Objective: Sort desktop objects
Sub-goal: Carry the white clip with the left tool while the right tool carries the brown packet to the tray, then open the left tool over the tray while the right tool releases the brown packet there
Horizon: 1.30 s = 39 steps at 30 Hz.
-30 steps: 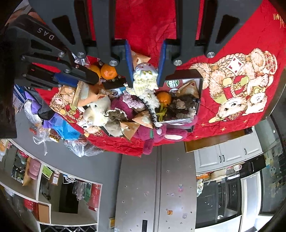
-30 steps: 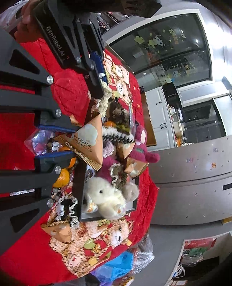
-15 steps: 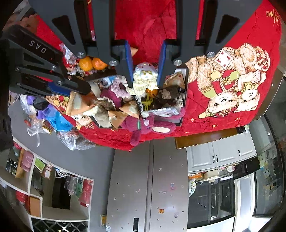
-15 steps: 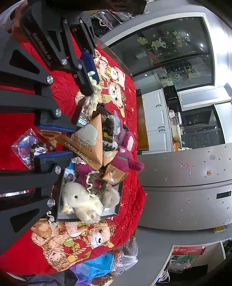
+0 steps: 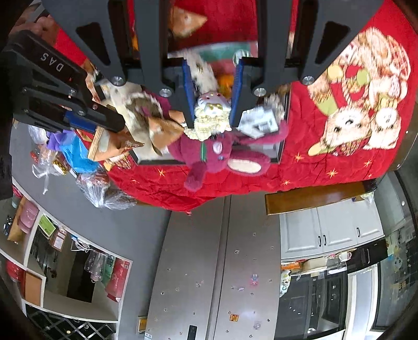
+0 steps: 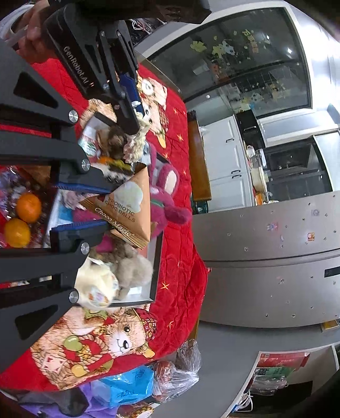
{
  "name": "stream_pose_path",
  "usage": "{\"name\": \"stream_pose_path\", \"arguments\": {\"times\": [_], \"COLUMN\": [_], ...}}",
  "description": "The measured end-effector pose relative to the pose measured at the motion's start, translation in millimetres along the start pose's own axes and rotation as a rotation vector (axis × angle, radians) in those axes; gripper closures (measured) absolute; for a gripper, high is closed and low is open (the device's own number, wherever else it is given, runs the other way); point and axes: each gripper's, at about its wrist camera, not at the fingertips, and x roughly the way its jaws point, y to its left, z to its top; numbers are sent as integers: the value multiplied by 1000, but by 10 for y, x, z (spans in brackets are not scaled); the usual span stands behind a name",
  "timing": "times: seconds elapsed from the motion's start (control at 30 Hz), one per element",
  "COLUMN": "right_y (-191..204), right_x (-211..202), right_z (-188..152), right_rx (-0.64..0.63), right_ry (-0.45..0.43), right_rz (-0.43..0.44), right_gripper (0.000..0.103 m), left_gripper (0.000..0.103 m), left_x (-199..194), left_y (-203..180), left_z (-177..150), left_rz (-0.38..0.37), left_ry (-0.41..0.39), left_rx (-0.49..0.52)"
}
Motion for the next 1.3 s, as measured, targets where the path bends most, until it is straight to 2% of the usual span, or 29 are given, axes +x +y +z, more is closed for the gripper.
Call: {"name": "stream_pose_path", "arguments": {"times": [0.2, 0.27, 0.43, 0.67, 0.83, 1.2, 1.3], "right_y": [-171, -242, -328, -369, -370, -343, -326], "right_x": [243, 274, 414, 551, 611, 540, 537], "right_z": [163, 134, 38, -23, -43, -24, -20], "right_rx": [28, 42, 28, 36, 66, 50, 38], "right_ry": [-12, -27, 24, 66, 88, 65, 64], "right_rz": [-44, -55, -84, -78, -26, -61, -63], "right_gripper": [84, 84, 84, 84, 84, 84, 84], "left_gripper": [77, 77, 77, 77, 77, 77, 69], "left_x": [209, 233, 387, 503, 512, 471, 458], "left_y": [172, 181, 186, 96, 84, 85, 70], "left_z": [112, 81, 30, -51, -64, -56, -44], "left_rz": [-44, -27, -28, -10, -15, -10, 2], "left_ry": [-47, -58, -35, -9, -10, -14, -21], "left_rx": [-31, -5, -6, 33, 39, 46, 56]}}
